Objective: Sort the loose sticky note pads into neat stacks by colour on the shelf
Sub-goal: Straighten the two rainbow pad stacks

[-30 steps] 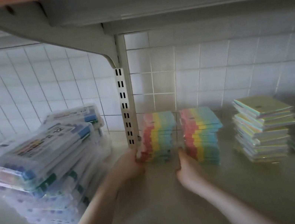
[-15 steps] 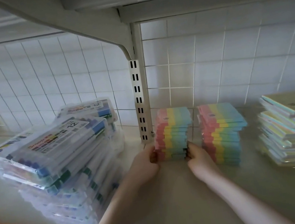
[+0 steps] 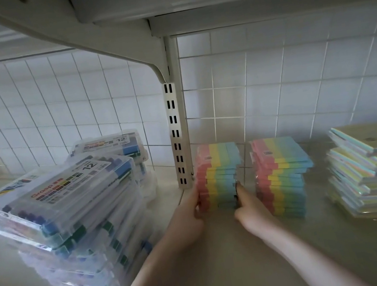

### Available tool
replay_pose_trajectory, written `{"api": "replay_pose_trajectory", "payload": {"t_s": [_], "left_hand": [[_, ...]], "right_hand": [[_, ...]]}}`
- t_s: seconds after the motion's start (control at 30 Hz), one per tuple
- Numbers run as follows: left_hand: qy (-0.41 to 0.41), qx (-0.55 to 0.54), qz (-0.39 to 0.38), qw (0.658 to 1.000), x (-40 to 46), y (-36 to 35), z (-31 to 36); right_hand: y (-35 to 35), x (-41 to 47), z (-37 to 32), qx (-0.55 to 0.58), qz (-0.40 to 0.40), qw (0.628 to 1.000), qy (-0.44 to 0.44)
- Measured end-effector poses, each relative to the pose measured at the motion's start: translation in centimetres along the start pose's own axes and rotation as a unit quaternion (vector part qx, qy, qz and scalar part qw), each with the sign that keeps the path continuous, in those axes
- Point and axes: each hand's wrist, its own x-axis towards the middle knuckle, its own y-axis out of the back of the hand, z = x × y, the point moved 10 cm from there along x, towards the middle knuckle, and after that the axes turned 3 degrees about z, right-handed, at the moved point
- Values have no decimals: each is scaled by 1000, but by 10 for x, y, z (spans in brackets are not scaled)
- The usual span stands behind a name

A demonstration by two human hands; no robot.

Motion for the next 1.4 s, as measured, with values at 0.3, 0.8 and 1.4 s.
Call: {"api": "replay_pose_trajectory", "payload": {"t_s": [0.3,0.8,1.4], "left_hand": [[12,-75,61,995,8,9,-11],[-25,-21,65,997,17,10,-12],[-31,-102,75,992,18,14,-4]], "right_hand": [[1,-3,-5,83,-5,997,3],[6,12,0,151,25,988,25],[4,20,2,108,45,992,48]]}}
